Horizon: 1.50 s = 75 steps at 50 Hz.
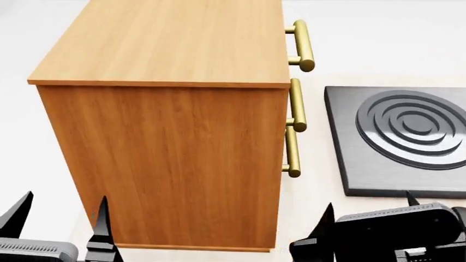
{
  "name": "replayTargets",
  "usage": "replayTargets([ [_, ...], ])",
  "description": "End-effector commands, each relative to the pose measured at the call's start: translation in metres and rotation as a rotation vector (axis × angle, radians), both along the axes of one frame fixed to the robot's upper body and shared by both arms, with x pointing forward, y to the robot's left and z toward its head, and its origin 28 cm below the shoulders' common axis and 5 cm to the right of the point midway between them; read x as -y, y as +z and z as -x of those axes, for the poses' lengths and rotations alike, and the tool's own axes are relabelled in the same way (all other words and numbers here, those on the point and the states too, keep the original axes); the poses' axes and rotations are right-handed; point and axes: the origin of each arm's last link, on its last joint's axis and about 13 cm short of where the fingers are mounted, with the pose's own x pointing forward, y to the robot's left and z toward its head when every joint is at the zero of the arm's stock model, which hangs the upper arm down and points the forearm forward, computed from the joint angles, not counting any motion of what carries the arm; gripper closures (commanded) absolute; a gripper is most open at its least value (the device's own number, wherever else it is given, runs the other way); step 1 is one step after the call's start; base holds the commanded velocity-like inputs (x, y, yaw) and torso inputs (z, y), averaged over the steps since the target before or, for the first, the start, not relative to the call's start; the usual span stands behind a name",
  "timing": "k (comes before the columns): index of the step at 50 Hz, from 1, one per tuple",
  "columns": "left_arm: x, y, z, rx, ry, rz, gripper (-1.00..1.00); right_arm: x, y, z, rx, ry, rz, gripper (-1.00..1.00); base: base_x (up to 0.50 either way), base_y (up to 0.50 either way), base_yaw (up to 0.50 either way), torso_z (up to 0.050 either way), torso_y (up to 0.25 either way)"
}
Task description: Put the bowl on the top of the cabinet.
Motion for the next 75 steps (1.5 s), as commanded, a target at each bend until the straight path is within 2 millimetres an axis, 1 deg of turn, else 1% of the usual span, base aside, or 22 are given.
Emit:
replayTargets([
  [1, 0.002, 0.000, -0.002, 0.000, -0.009, -0.003, -1.00, 0.016, 0.006, 0.019, -0.087, -0.048, 0.116, -1.00, 0.00, 0.00, 0.00, 0.000, 0.000],
  [11, 0.003, 0.000, -0.002, -0.001, -0.012, -0.003, -1.00, 0.024, 0.002, 0.035, -0.163, -0.066, 0.151, -1.00, 0.00, 0.00, 0.00, 0.000, 0.000],
  [15, 0.004, 0.001, -0.001, -0.001, -0.012, -0.009, -1.00, 0.025, 0.001, 0.039, -0.193, -0.064, 0.163, -1.00, 0.00, 0.00, 0.00, 0.000, 0.000],
  [16, 0.004, 0.001, -0.001, 0.000, -0.012, -0.009, -1.00, 0.027, 0.001, 0.040, -0.197, -0.093, 0.190, -1.00, 0.00, 0.00, 0.00, 0.000, 0.000],
  [23, 0.005, 0.000, -0.001, -0.002, -0.018, -0.010, -1.00, 0.028, -0.003, 0.049, -0.218, -0.071, 0.179, -1.00, 0.00, 0.00, 0.00, 0.000, 0.000],
  [27, 0.005, 0.002, -0.001, 0.001, -0.014, -0.010, -1.00, 0.029, 0.000, 0.050, -0.223, -0.076, 0.165, -1.00, 0.00, 0.00, 0.00, 0.000, 0.000],
  [37, 0.006, 0.002, -0.001, -0.001, -0.017, -0.011, -1.00, 0.033, -0.011, 0.054, -0.249, -0.086, 0.167, -1.00, 0.00, 0.00, 0.00, 0.000, 0.000],
  [54, 0.007, 0.001, -0.002, -0.002, -0.021, -0.015, -1.00, 0.034, -0.016, 0.055, -0.273, -0.086, 0.146, -1.00, 0.00, 0.00, 0.00, 0.000, 0.000],
  [75, 0.007, 0.001, -0.002, -0.002, -0.020, -0.017, -1.00, 0.039, -0.034, 0.058, -0.339, -0.095, 0.132, -1.00, 0.00, 0.00, 0.00, 0.000, 0.000],
])
